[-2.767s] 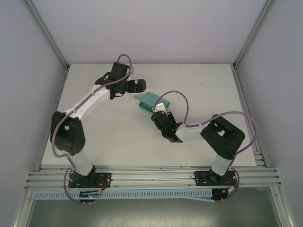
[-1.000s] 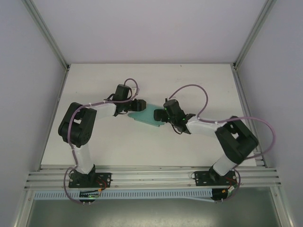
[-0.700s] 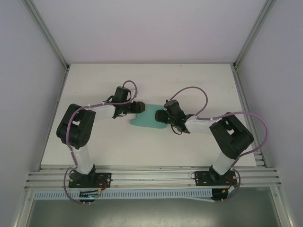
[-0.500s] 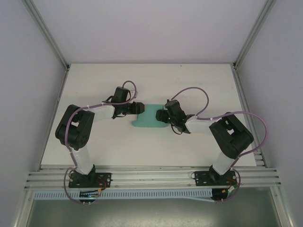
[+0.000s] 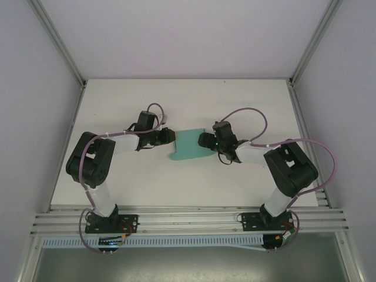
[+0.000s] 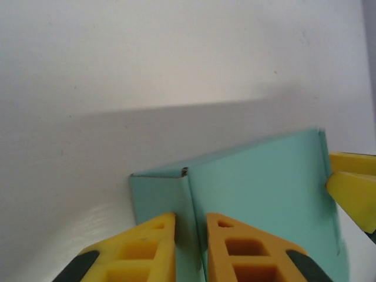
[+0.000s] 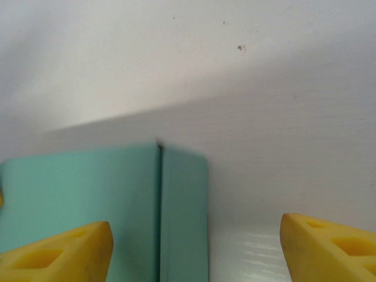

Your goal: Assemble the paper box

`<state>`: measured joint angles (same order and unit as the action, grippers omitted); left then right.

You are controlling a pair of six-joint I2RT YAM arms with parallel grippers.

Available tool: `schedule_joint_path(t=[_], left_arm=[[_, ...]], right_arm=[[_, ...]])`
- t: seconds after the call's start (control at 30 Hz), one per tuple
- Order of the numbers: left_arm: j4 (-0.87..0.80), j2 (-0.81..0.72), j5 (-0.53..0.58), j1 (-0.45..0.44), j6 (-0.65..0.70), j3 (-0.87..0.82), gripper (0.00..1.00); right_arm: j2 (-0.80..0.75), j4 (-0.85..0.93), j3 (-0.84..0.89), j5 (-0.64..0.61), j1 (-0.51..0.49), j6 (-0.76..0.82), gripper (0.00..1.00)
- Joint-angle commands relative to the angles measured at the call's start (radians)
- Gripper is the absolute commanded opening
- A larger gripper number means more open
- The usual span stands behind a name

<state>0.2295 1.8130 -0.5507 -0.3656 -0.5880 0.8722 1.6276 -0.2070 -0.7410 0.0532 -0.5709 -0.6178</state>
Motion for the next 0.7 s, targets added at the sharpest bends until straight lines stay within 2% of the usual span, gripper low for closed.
schedule_joint_path(t=[0.0, 0.03, 0.1, 0.13, 0.27, 0.53, 0.6, 0.67], left_arm=[[0.053, 0.033, -0.090, 0.031, -0.070, -0.067, 0.12], [0.070, 0.035, -0.104, 0.035, -0.069, -0.072, 0.11], [0.099, 0.035, -0.111, 0.037, -0.068, -0.083, 0.01], [0.105, 0.033, -0.109, 0.039, -0.069, -0.088, 0.00], [0.132, 0.032, -0.103, 0.049, -0.092, -0.112, 0.00], [0.143, 0.036, -0.109, 0.056, -0.093, -0.122, 0.00], [0.153, 0.037, -0.113, 0.056, -0.094, -0.127, 0.00], [0.166, 0.036, -0.123, 0.056, -0.098, -0.132, 0.00]], right_arm=[[-0.075, 0.047, 0.005, 0.087, 0.026, 0.005, 0.81], [-0.087, 0.058, 0.005, 0.108, 0.037, 0.010, 0.82], [-0.101, 0.079, 0.007, 0.154, 0.065, 0.006, 0.84], [-0.103, 0.078, 0.013, 0.185, 0.080, -0.004, 0.84], [-0.089, -0.006, 0.050, 0.315, 0.112, -0.071, 0.84], [0.005, -0.204, 0.075, 0.482, 0.102, -0.198, 0.84], [0.035, -0.260, 0.080, 0.510, 0.098, -0.226, 0.81], [0.069, -0.320, 0.079, 0.531, 0.092, -0.253, 0.74]])
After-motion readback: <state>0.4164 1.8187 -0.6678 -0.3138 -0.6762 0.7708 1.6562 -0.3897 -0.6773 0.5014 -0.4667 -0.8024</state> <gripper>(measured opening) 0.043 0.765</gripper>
